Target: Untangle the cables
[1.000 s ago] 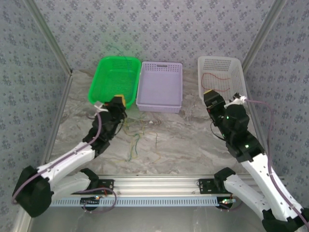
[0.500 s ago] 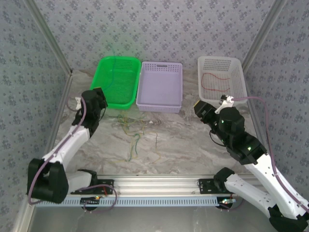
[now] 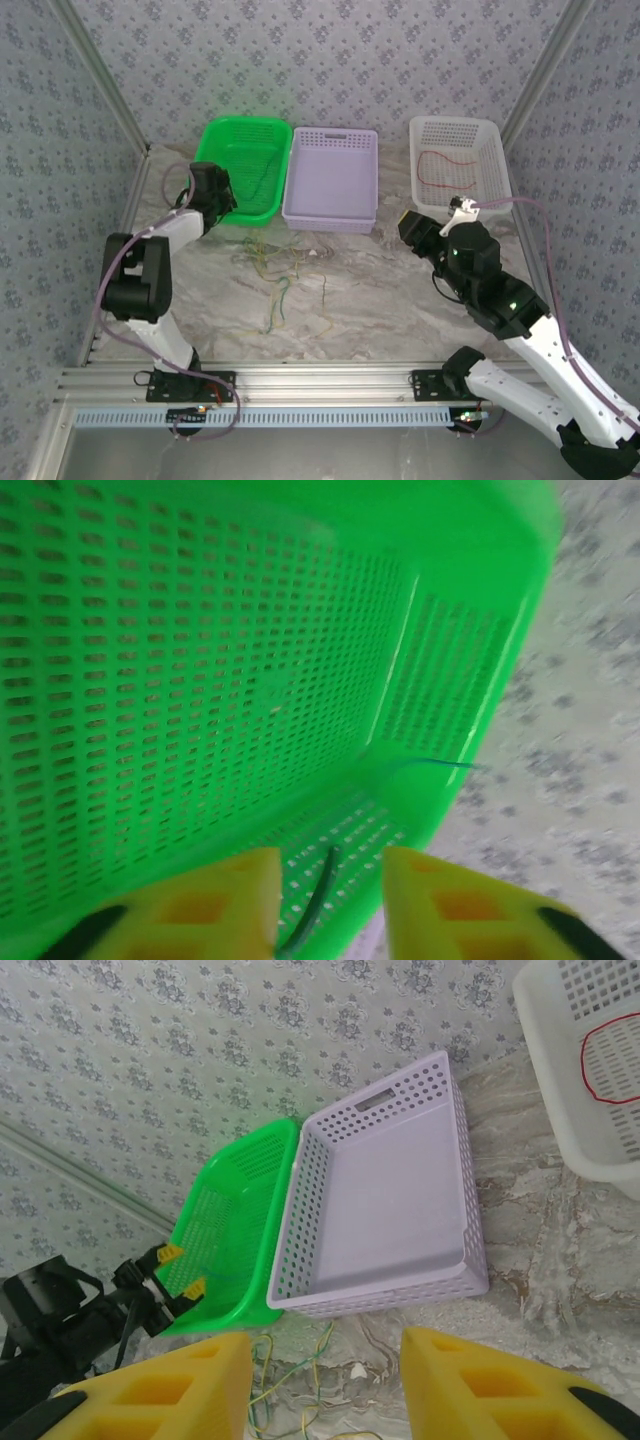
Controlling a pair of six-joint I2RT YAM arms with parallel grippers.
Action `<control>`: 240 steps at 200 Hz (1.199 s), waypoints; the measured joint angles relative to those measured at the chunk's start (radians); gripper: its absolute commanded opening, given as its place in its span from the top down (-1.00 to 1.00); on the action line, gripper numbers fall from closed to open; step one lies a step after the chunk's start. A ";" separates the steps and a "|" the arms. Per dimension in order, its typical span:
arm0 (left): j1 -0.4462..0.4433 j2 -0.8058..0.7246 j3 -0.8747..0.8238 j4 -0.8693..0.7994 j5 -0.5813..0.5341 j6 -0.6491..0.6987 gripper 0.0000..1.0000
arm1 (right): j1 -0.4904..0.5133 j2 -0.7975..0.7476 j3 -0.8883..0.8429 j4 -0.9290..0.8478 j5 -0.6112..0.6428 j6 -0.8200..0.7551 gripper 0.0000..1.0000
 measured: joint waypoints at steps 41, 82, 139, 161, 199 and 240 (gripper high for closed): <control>0.005 -0.060 0.001 -0.015 0.047 0.041 -0.90 | 0.010 0.024 0.000 -0.013 -0.002 -0.022 0.05; 0.013 -0.308 0.059 -0.187 0.062 0.235 -0.96 | 0.115 0.198 0.001 -0.012 -0.011 -0.052 0.06; -0.106 -0.540 0.067 -0.548 0.078 0.590 -0.67 | 0.288 0.628 0.017 0.040 -0.040 -0.084 0.08; -0.254 -0.688 -0.131 -0.625 0.058 0.648 -0.35 | 0.321 0.778 0.054 0.059 -0.050 -0.083 0.10; -0.483 -0.832 -0.471 -0.703 0.029 0.640 -0.03 | 0.399 0.929 0.113 0.076 -0.053 -0.046 0.10; -0.566 -0.845 -0.554 -0.717 0.016 0.666 -0.23 | 0.428 1.019 0.205 0.074 -0.033 -0.004 0.01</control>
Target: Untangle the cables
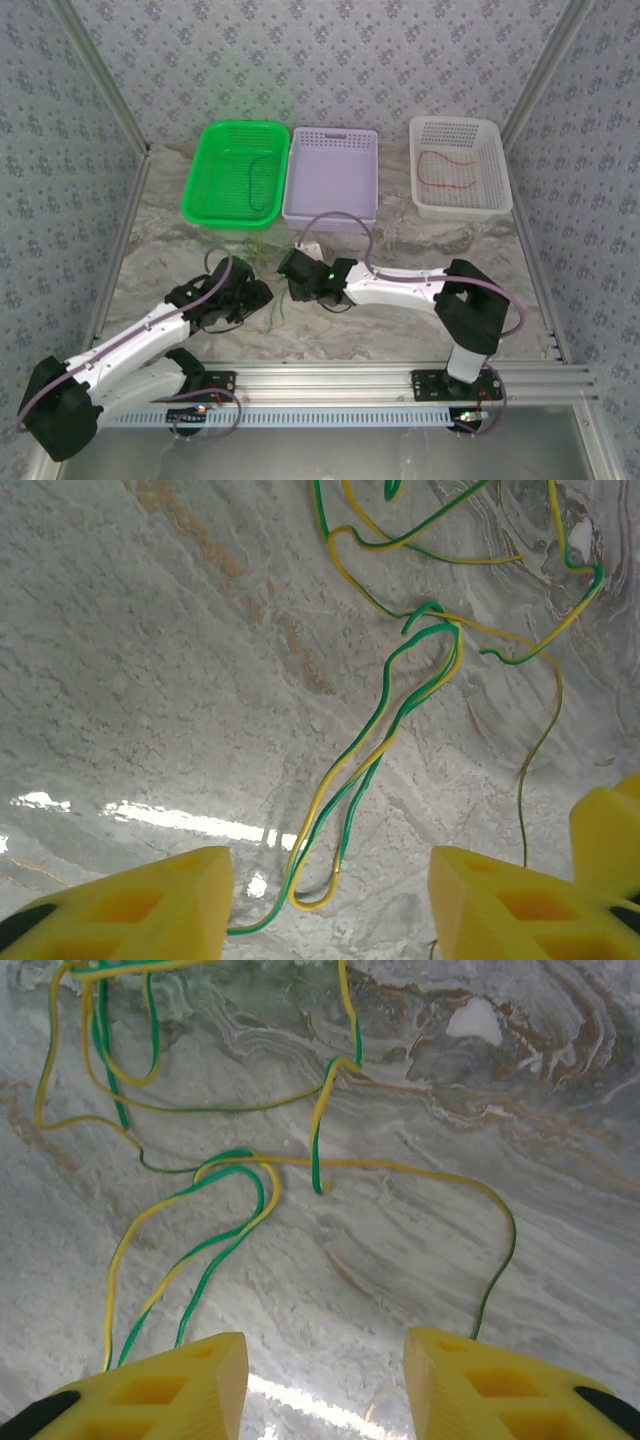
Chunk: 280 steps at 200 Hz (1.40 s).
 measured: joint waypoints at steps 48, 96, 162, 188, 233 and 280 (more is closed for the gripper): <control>-0.001 0.132 -0.003 0.115 -0.007 0.067 -0.41 | -0.080 0.162 0.187 -0.010 0.016 -0.028 0.01; -0.001 0.393 0.050 0.190 -0.032 0.107 0.07 | -0.146 0.296 0.256 -0.018 -0.017 -0.053 0.54; 0.036 0.250 0.068 0.226 -0.159 0.162 1.00 | -0.171 0.074 0.056 -0.006 0.042 -0.074 1.00; 0.202 0.011 0.127 0.207 -0.152 0.204 1.00 | -0.257 -0.206 -0.062 -0.024 0.092 -0.104 1.00; 0.510 -0.142 0.225 0.195 0.037 0.241 1.00 | -0.490 -0.558 -0.180 -0.054 0.111 -0.152 1.00; 0.519 -0.098 0.225 0.222 0.214 0.232 1.00 | -0.500 -0.610 -0.192 -0.072 0.061 -0.183 1.00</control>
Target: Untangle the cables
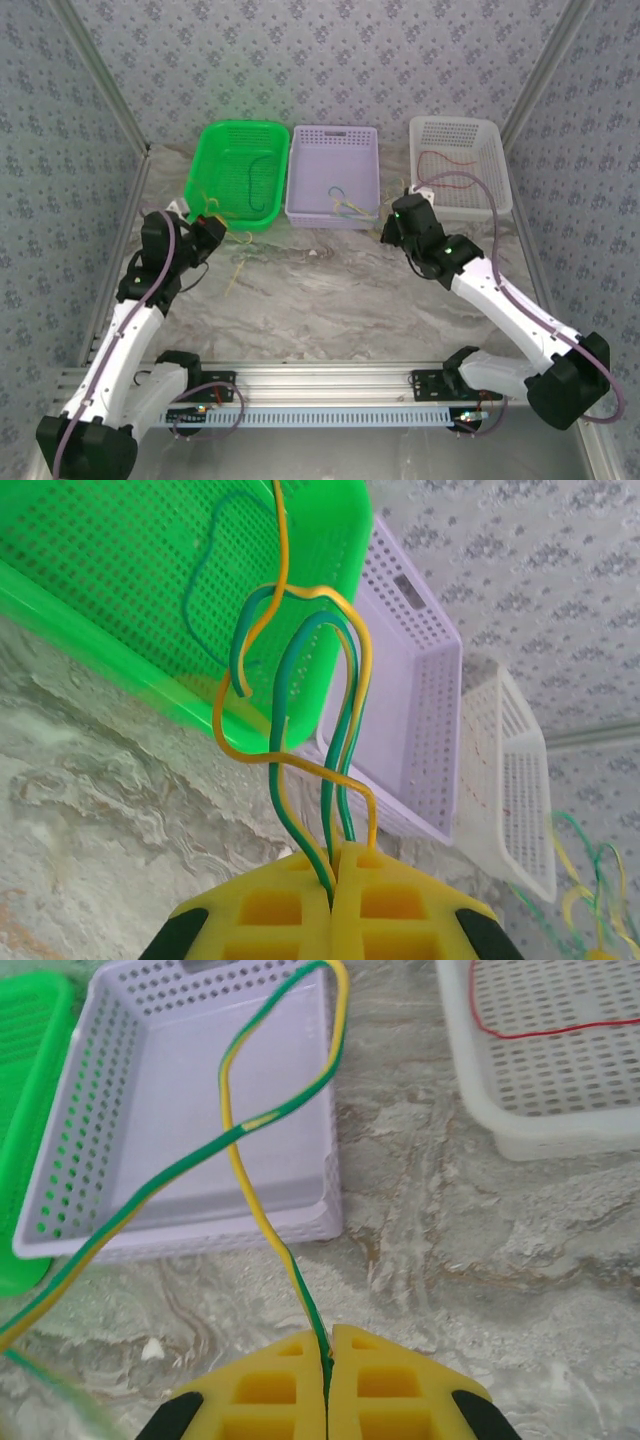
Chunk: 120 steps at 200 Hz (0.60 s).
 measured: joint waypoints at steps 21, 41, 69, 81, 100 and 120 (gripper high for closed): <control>-0.003 -0.014 -0.004 0.014 0.047 -0.003 1.00 | 0.035 -0.011 0.000 -0.013 -0.004 -0.007 1.00; -0.018 -0.023 -0.008 0.044 0.086 -0.003 1.00 | 0.058 -0.035 0.004 -0.028 -0.011 -0.020 1.00; -0.050 -0.019 -0.008 0.073 0.129 0.002 1.00 | 0.093 -0.038 0.009 -0.037 -0.027 -0.036 1.00; -0.063 -0.014 -0.004 0.080 0.141 0.008 1.00 | 0.117 -0.038 -0.002 -0.034 -0.035 -0.036 1.00; -0.084 0.004 0.014 0.084 0.157 0.016 1.00 | 0.145 -0.038 -0.046 -0.019 -0.055 -0.035 1.00; -0.100 0.020 0.037 0.086 0.172 0.028 1.00 | 0.159 -0.034 -0.116 0.000 -0.072 -0.024 1.00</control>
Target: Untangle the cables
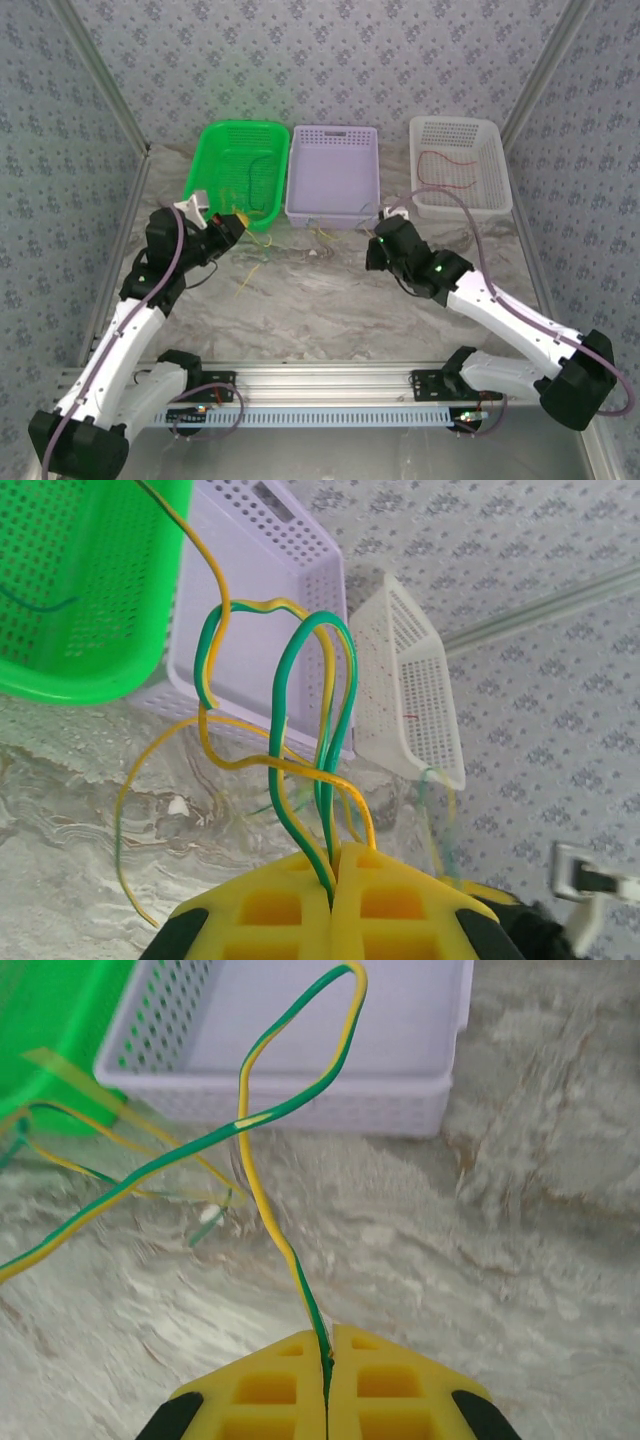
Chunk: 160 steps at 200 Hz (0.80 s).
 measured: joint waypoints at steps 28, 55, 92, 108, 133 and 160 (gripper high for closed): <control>-0.019 0.015 0.018 0.016 0.011 0.011 1.00 | 0.001 0.038 -0.086 0.030 -0.026 0.015 1.00; -0.040 0.026 0.018 0.023 0.019 0.015 1.00 | -0.016 0.104 -0.123 0.060 -0.041 0.015 1.00; -0.089 0.044 0.027 0.024 0.023 0.026 1.00 | -0.068 0.155 -0.126 0.071 -0.053 0.015 1.00; -0.104 0.048 0.034 0.023 0.021 0.027 1.00 | -0.085 0.152 -0.126 0.076 -0.056 0.014 1.00; -0.122 0.053 0.046 0.012 -0.008 0.035 1.00 | -0.088 0.134 -0.125 0.077 -0.055 -0.002 1.00; -0.156 0.052 0.049 -0.040 -0.070 0.052 1.00 | -0.080 0.034 -0.125 0.056 -0.047 -0.032 1.00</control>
